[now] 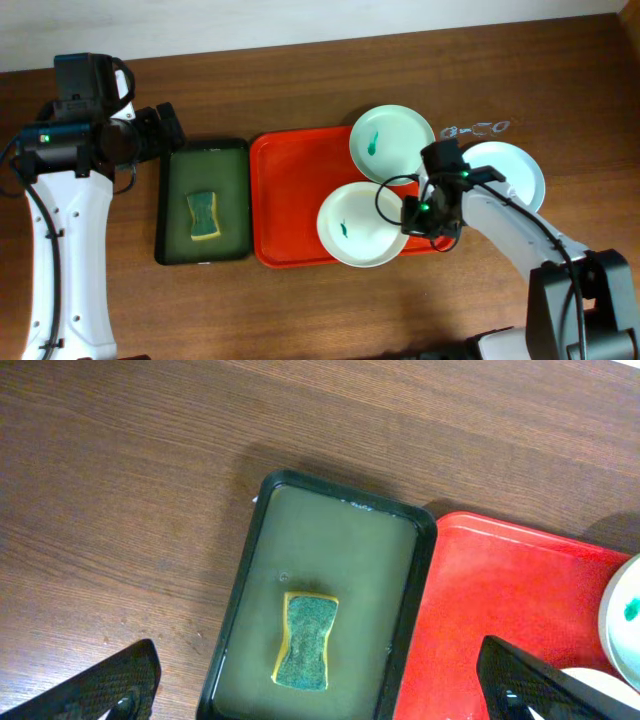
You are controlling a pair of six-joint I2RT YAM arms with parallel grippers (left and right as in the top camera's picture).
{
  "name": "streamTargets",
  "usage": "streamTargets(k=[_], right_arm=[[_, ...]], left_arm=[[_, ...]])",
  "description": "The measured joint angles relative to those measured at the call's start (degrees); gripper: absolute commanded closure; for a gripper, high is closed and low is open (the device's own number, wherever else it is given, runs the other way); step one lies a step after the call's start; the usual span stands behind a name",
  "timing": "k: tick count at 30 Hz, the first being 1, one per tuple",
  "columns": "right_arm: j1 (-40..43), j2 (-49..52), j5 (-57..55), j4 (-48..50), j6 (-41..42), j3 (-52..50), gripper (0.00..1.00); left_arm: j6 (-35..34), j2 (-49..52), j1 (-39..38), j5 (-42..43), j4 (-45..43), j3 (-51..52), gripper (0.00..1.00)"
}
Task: Clean dirty plates on tray and stack at the side
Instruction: 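Move right gripper to the rim of the lower white plate on tray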
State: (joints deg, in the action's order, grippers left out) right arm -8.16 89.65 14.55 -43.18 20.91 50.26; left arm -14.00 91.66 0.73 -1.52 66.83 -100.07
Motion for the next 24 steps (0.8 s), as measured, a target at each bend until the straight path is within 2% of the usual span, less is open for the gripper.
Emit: streamTargets(k=[8,13,14,15,16,18,20,21,22,23,24], right_arm=[[-12.8,0.0,0.8,13.3,14.8,-0.3,0.96],[-16.0,0.0,-6.4,15.0,24.2,-0.3,0.96],[-16.1,0.0,-7.5,15.0,24.4,-0.3,0.91],[-16.3,0.0,-8.2,15.0,24.9,-0.3,0.77],[-16.4,0.1,-8.9,15.0,25.3,-0.3,0.69],[-16.5,1.6,-9.8,15.4,25.5,-0.3,0.62],[-16.6,3.4,-10.2,15.4,23.9,-0.3,0.62],[-16.6,4.0,-10.2,15.4,22.3,-0.3,0.62],[-16.6,4.2,-10.2,16.2,20.5,-0.3,0.7],[-16.6,4.2,-10.2,17.0,19.0,-0.3,0.83],[-16.6,4.3,-10.2,17.8,17.6,-0.3,0.9]], left_arm=[[0.0,0.0,0.0,0.0,0.0,0.0,0.01],[0.0,0.0,0.0,0.0,0.0,0.0,0.01],[0.0,0.0,0.0,0.0,0.0,0.0,0.01],[0.0,0.0,0.0,0.0,0.0,0.0,0.01],[0.0,0.0,0.0,0.0,0.0,0.0,0.01],[0.0,0.0,0.0,0.0,0.0,0.0,0.01],[0.0,0.0,0.0,0.0,0.0,0.0,0.01],[0.0,0.0,0.0,0.0,-0.2,0.0,0.01],[0.0,0.0,0.0,0.0,-1.0,0.0,0.01],[0.0,0.0,0.0,0.0,-2.1,0.0,0.01],[0.0,0.0,0.0,0.0,-2.5,0.0,0.01]])
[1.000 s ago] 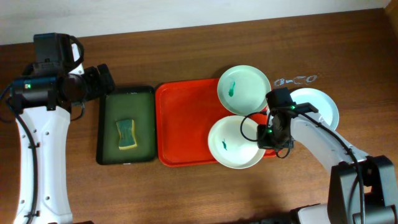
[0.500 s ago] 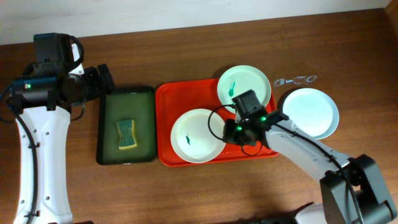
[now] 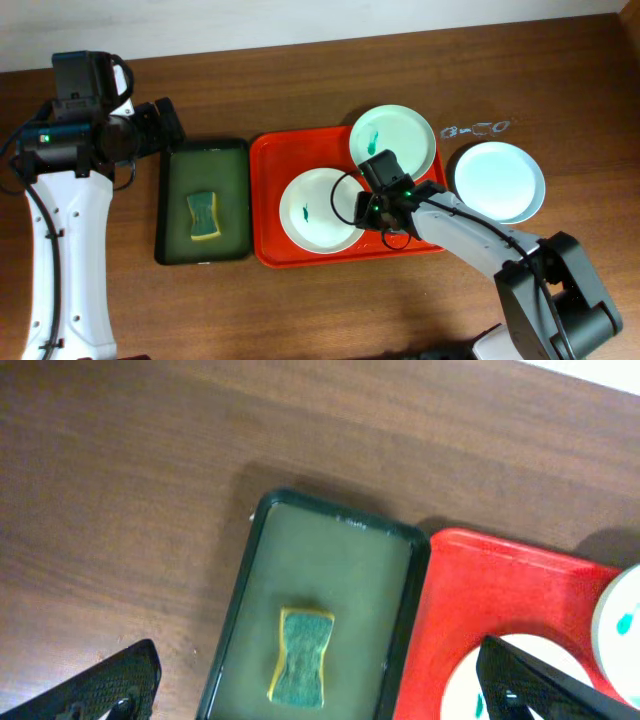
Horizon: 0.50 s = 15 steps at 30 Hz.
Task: Clean dirty plates on tray and stack at the side
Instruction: 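Move right gripper to the rim of the lower white plate on tray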
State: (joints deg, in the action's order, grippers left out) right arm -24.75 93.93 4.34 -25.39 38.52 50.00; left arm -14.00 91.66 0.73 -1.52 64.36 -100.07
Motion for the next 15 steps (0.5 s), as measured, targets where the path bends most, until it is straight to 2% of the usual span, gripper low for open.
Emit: streamTargets(k=[3,4,6,9,12,13,15], right_arm=[[0.1,0.0,-0.3,3.7,-3.0,-0.1,0.91],[0.1,0.0,-0.3,4.9,-3.8,-0.1,0.9],[0.1,0.0,-0.5,5.1,-4.7,-0.1,0.85],[0.1,0.2,-1.3,5.1,-5.4,-0.1,0.74],[0.1,1.8,-1.6,5.2,-5.6,-0.1,0.75],[0.1,2.5,-1.6,5.4,-5.6,-0.1,0.78],[0.1,3.3,-1.6,5.8,-5.7,-0.1,0.85]], left_arm=[[0.0,0.0,0.0,0.0,-1.1,0.0,0.0],[0.0,0.0,0.0,0.0,-0.2,0.0,0.05],[0.0,0.0,-0.2,0.0,3.9,0.1,0.12],[0.0,0.0,-1.8,0.0,6.8,5.2,0.16],[0.0,0.2,-3.5,-0.1,3.1,14.4,0.31],[0.5,0.2,-3.6,-0.4,0.1,17.9,0.39],[0.8,0.5,-3.6,-0.5,-4.6,25.7,0.46]])
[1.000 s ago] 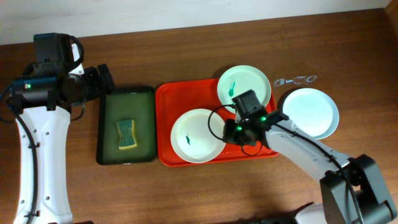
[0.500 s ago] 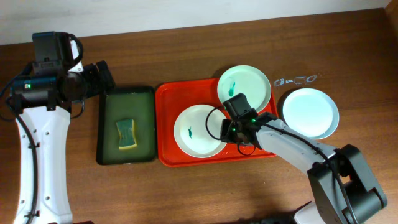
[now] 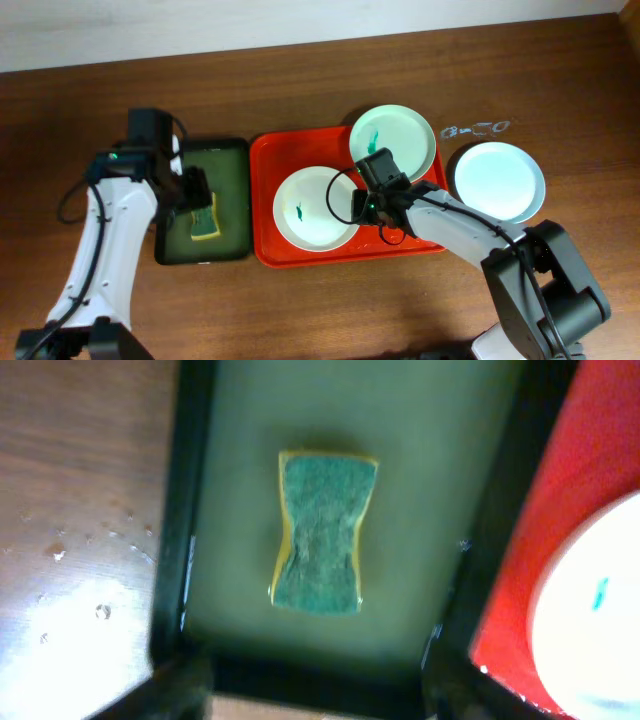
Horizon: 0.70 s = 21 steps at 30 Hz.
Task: Clean dirty plates on tray and stack at the side
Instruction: 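Move right gripper to the rim of the lower white plate on tray, then grasp the sponge in the green tray with left gripper and lift it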
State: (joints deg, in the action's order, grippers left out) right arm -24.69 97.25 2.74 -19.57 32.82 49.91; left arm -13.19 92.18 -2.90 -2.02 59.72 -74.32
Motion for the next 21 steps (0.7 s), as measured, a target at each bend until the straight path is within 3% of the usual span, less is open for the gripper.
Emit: streamTargets(k=[5,11,21], right_arm=[[0.0,0.0,0.0,0.7,0.0,0.0,0.86],[0.0,0.0,0.0,0.8,0.0,0.0,0.86],[0.0,0.0,0.0,0.8,0.0,0.0,0.86]], left_arm=[[2.6,0.2,0.0,0.0,-10.3,9.4,0.48],[5.6,6.8,-1.0,0.3,-16.7,10.4,0.45],[6.4,12.4,-1.0,0.3,-20.2,10.4,0.5]])
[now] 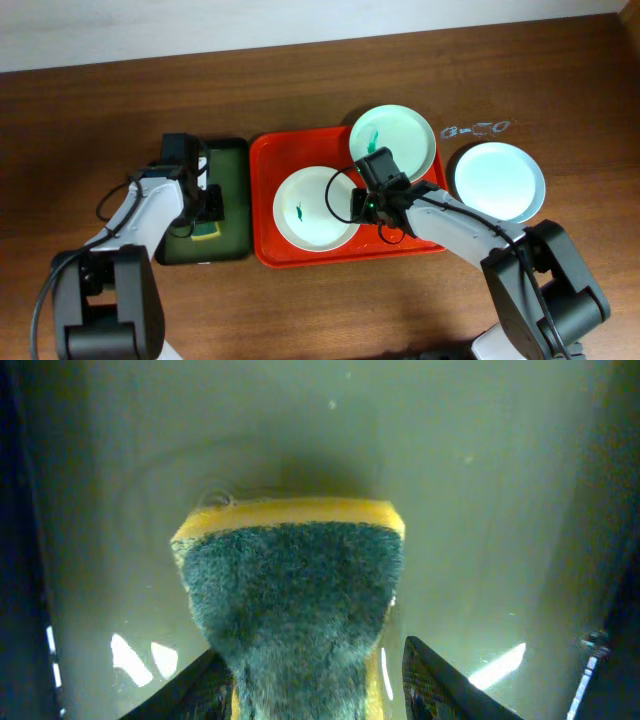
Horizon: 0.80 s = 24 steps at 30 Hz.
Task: Clean dirty plates on tray and stack at the side
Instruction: 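Grasp the sponge in the green tray with left gripper and lift it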
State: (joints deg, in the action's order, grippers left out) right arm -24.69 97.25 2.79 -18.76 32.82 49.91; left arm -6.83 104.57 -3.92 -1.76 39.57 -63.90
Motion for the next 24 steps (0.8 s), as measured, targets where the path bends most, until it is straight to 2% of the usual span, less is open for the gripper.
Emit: streamTargets(k=[2,4,5,6,8,12,13,14,15,22,23,24], right_arm=[[0.0,0.0,0.0,0.0,0.0,0.0,0.86],[0.0,0.0,0.0,0.0,0.0,0.0,0.87],[0.0,0.0,0.0,0.0,0.0,0.0,0.87],[0.0,0.0,0.0,0.0,0.0,0.0,0.85],[0.0,0.0,0.0,0.3,-1.0,0.0,0.71],[0.0,0.0,1.5,-0.3,-4.1,0.2,0.64],[0.0,0.0,1.7,-0.5,-4.5,0.2,0.64],[0.0,0.0,1.8,-0.5,-4.8,0.2,0.74],[0.0,0.0,1.9,-0.6,-4.8,0.2,0.95],[0.0,0.0,4.0,-3.4,-3.9,1.3,0.96],[0.0,0.0,4.5,-6.6,-3.3,2.2,0.94],[0.0,0.0,4.9,-8.5,-2.8,3.0,0.82]], left_arm=[[0.0,0.2,0.0,-0.1,0.0,0.0,0.57],[0.2,0.2,0.0,-0.7,0.0,0.0,0.89],[0.3,0.2,0.0,-0.9,0.0,0.1,1.0],[0.4,0.2,0.0,-0.9,-0.2,0.1,1.0],[0.5,0.2,0.0,-0.9,-1.0,0.1,1.0],[0.6,0.2,0.0,-0.9,-0.8,0.0,1.0],[0.6,0.2,0.0,-0.8,0.5,-0.5,1.0],[0.6,0.0,0.0,-0.8,1.7,-1.3,1.0],[0.6,-0.4,0.0,-0.8,3.1,-2.3,1.0],[1.5,-3.1,-0.2,-0.2,17.1,-16.5,1.0],[1.9,-3.1,-0.5,-0.3,18.4,-17.7,1.0],[2.2,-3.1,-0.8,-0.5,19.2,-18.6,1.0]])
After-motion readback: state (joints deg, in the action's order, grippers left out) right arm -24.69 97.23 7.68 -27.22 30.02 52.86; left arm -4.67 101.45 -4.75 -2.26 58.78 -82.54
